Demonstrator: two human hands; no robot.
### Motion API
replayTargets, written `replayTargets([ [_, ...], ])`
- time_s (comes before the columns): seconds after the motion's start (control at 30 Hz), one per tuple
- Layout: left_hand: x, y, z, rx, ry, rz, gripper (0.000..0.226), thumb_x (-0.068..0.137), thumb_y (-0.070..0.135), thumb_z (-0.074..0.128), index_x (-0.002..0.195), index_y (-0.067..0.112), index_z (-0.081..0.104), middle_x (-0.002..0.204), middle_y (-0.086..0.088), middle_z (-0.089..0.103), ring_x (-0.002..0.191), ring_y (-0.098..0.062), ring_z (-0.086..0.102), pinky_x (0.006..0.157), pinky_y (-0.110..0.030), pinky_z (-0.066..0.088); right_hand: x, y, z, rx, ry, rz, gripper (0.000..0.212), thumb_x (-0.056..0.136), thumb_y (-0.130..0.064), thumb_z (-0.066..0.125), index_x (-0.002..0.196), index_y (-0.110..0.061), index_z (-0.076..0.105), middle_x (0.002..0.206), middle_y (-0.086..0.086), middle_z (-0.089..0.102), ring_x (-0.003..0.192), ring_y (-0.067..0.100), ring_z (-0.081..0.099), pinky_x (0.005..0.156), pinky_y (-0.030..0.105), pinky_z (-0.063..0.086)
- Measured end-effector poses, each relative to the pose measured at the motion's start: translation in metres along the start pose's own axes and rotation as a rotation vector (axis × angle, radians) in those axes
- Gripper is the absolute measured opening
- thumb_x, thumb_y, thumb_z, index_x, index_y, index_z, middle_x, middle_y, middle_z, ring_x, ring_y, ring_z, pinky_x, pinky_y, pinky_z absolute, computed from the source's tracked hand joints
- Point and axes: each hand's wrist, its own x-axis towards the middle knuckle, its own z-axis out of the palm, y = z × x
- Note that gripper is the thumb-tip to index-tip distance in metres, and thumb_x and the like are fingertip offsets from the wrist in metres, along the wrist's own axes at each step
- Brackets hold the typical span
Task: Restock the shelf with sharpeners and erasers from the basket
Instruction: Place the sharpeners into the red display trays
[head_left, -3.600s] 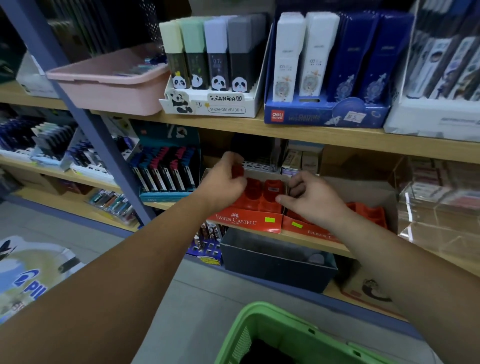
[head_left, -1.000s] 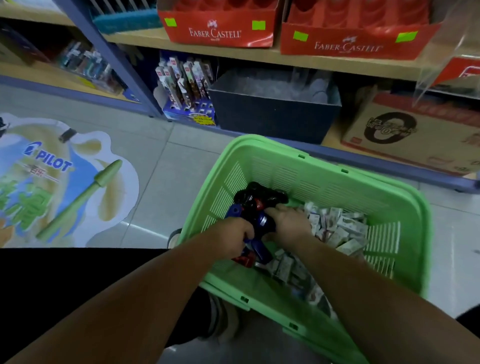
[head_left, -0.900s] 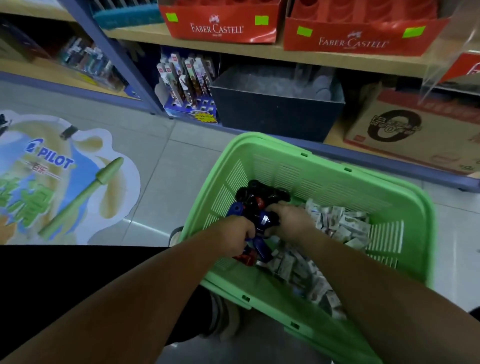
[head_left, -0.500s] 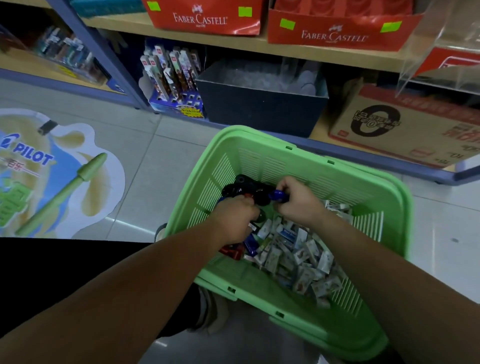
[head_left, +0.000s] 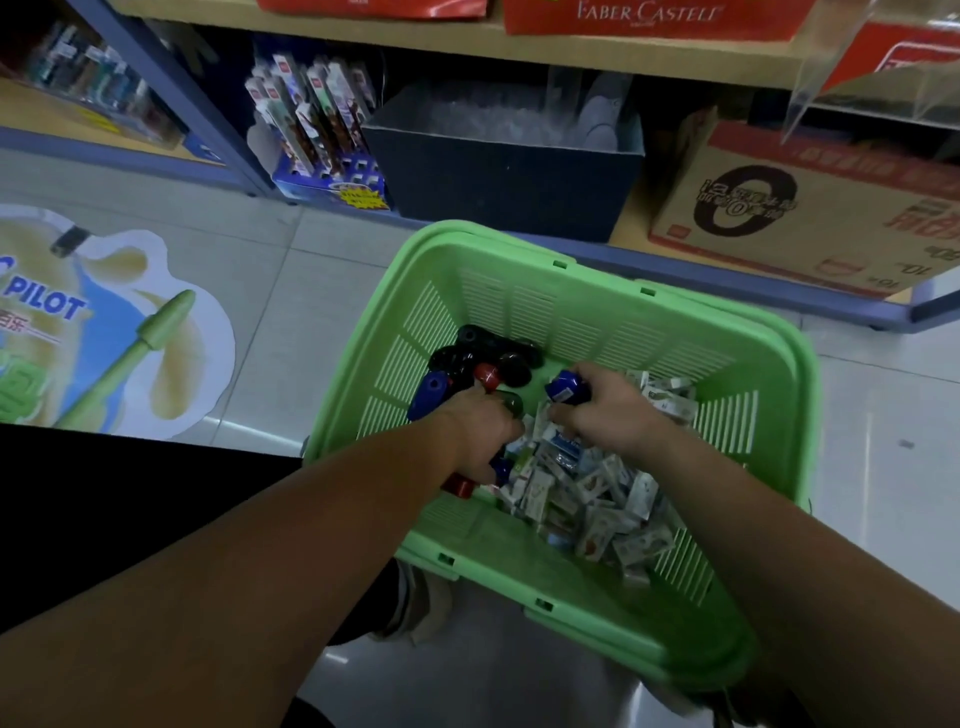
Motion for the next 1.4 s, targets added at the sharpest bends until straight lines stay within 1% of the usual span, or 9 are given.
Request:
replayTargets([
  [0.13,-0.003,-0.008,-0.007,-0.047,-0.036,0.008,0.06,0.09,0.04,0.07,0.144,0.025,0.049,0.125,-0.005,0.061,0.102,-0.027,0.064,0.07,-0.035,0.047,0.003,-0.004,-0.004,0.074,0.027,0.033,0.018,0.094,-0.01,0.071,0.106,-0.017,0.06,0.098,0.021,0.069,0.077,0.026,0.065,0.068,0.039,0.054],
  [0.3,-0.007,0.006,-0.001,0.01,-0.048,-0.04,0.047,0.088,0.039,0.074,0.129,0.024,0.055,0.114,-0.001,0.067,0.102,-0.024,0.065,0.091,-0.043,0.053,-0.008,-0.009,-0.003,0.119,0.035,0.084,0.021,0.092,-0.006,0.072,0.109,-0.011,0.061,0.1,0.023,0.07,0.074,0.025,0.067,0.059,0.033,0.054],
  [0.53,-0.032,-0.008,-0.029,-0.549,0.083,-0.175,0.067,0.08,0.027,0.082,0.14,0.022,0.053,0.131,-0.004,0.061,0.111,-0.025,0.062,0.088,-0.037,0.058,-0.015,-0.023,-0.003,0.158,0.008,0.104,0.014,0.091,-0.003,0.068,0.103,-0.005,0.061,0.079,0.019,0.066,0.066,0.026,0.061,0.058,0.036,0.05],
  [0.73,-0.073,-0.018,-0.071,-1.075,0.203,-0.238,0.061,0.081,0.022,0.086,0.135,0.017,0.058,0.127,-0.009,0.062,0.098,-0.023,0.069,0.074,-0.032,0.061,-0.035,-0.05,-0.018,0.2,-0.045,0.18,0.02,0.085,0.009,0.067,0.1,-0.002,0.059,0.093,0.023,0.063,0.074,0.03,0.065,0.069,0.043,0.061],
  [0.87,-0.106,-0.018,-0.12,-1.329,0.237,-0.145,0.046,0.084,0.008,0.082,0.126,0.015,0.065,0.114,-0.011,0.071,0.089,-0.022,0.075,0.069,-0.033,0.063,-0.052,-0.094,-0.04,0.28,-0.145,0.127,0.023,0.093,-0.003,0.071,0.115,-0.007,0.065,0.1,0.016,0.068,0.078,0.024,0.068,0.066,0.039,0.061],
  [1.07,-0.158,-0.035,-0.196,-1.372,0.473,-0.115,0.045,0.083,0.016,0.085,0.12,0.013,0.06,0.105,-0.013,0.069,0.076,-0.019,0.069,0.066,-0.038,0.06,-0.076,-0.181,-0.09,0.273,-0.093,-0.096,0.003,0.093,-0.008,0.076,0.096,-0.01,0.075,0.089,0.013,0.077,0.078,0.024,0.07,0.073,0.039,0.06],
  [1.13,-0.17,-0.04,-0.22,-1.366,0.554,-0.1,0.044,0.084,0.021,0.086,0.117,0.012,0.058,0.099,-0.014,0.069,0.074,-0.02,0.064,0.061,-0.035,0.054,-0.084,-0.214,-0.108,0.238,-0.062,-0.153,0.009,0.089,-0.012,0.081,0.097,-0.01,0.076,0.092,0.014,0.078,0.084,0.026,0.072,0.078,0.041,0.06],
  [1.27,-0.189,-0.057,-0.25,-1.35,0.628,-0.074,0.038,0.088,0.024,0.082,0.118,0.018,0.061,0.099,-0.009,0.076,0.072,-0.019,0.071,0.057,-0.031,0.048,-0.09,-0.267,-0.125,0.156,0.036,-0.198,0.026,0.084,-0.022,0.087,0.102,-0.011,0.073,0.09,0.011,0.079,0.082,0.025,0.075,0.065,0.036,0.059],
  [1.4,-0.19,-0.085,-0.266,-1.302,0.766,-0.157,0.037,0.08,0.024,0.089,0.108,0.022,0.065,0.094,-0.006,0.075,0.072,-0.014,0.071,0.053,-0.031,0.047,-0.075,-0.296,-0.127,0.322,0.123,-0.182,0.024,0.092,-0.024,0.078,0.11,-0.012,0.066,0.09,0.009,0.077,0.078,0.023,0.073,0.065,0.037,0.06],
])
